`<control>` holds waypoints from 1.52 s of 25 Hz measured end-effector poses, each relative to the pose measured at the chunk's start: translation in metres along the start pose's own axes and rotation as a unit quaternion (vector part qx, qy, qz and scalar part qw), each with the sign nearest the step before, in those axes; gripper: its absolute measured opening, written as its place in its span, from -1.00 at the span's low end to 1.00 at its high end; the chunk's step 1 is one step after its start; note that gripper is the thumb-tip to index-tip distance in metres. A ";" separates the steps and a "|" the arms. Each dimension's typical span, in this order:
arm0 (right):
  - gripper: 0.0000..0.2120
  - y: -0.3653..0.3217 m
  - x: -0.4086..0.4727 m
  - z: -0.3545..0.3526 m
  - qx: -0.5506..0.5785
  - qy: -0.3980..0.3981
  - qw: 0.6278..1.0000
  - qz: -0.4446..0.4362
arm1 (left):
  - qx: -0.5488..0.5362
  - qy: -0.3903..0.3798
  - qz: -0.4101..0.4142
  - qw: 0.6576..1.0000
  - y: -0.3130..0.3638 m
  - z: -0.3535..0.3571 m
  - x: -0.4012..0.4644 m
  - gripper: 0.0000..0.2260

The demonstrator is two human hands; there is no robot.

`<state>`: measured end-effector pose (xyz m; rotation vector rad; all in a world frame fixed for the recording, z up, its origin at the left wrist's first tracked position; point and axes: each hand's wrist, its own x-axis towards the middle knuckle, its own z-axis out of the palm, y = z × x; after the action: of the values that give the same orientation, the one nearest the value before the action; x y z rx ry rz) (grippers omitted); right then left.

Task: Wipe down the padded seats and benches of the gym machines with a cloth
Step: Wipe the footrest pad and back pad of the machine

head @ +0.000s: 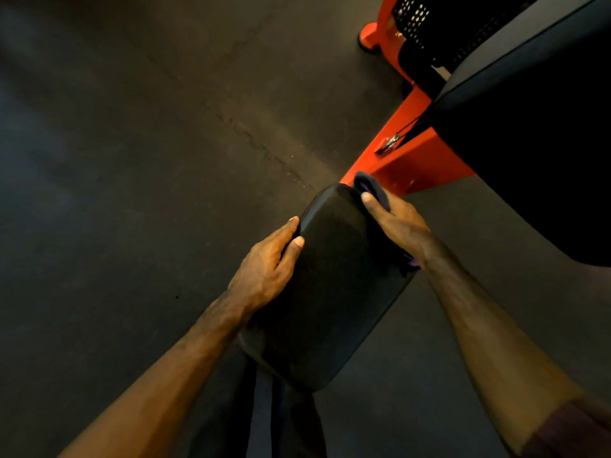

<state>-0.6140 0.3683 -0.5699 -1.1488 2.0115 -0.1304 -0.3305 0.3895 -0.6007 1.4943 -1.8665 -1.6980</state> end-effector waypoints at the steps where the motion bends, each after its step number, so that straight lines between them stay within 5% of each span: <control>1: -0.51 -0.009 0.011 0.007 0.013 -0.002 0.999 -0.038 | 0.004 0.012 0.004 1.000 0.000 0.002 0.005 -0.47; 4: -0.56 -0.035 0.036 0.029 -0.023 -0.006 0.992 -0.127 | -0.005 0.019 -0.001 1.000 -0.005 0.005 0.011 -0.46; 7: -0.55 0.005 0.012 0.013 0.010 0.024 0.997 -0.070 | -0.001 -0.030 -0.004 1.000 -0.001 0.002 0.010 -0.42; 10: -0.56 0.043 -0.022 -0.002 0.052 0.030 0.998 -0.009 | 0.020 -0.001 0.005 1.000 0.003 0.002 0.008 -0.46; 16: -0.46 0.009 0.005 0.024 -0.042 0.038 0.991 -0.123 | 0.038 0.032 0.010 0.999 0.003 0.014 0.004 -0.49; 19: -0.44 0.053 -0.024 0.026 -0.054 0.112 0.991 -0.046 | 0.041 0.013 -0.005 0.999 0.004 0.013 0.005 -0.47; 23: -0.42 0.090 -0.077 0.059 0.130 0.225 0.964 0.053 | 0.052 0.019 -0.014 0.998 0.014 0.014 0.003 -0.48; 29: -0.43 0.078 -0.064 0.070 0.253 0.315 0.906 0.123 | 0.092 0.005 -0.012 0.996 0.013 0.013 0.006 -0.47; 34: -0.32 0.053 -0.174 0.155 0.369 0.282 0.862 0.204 | 0.089 -0.045 -0.037 0.994 0.024 0.006 0.003 -0.45; 38: -0.32 0.071 -0.116 0.120 0.397 0.322 0.825 0.240 | 0.099 -0.090 -0.008 0.991 0.012 -0.002 0.006 -0.42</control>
<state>-0.5493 0.5318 -0.6142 -0.0245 2.3570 -1.1038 -0.3381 0.3818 -0.5930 1.4714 -2.1773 -1.7520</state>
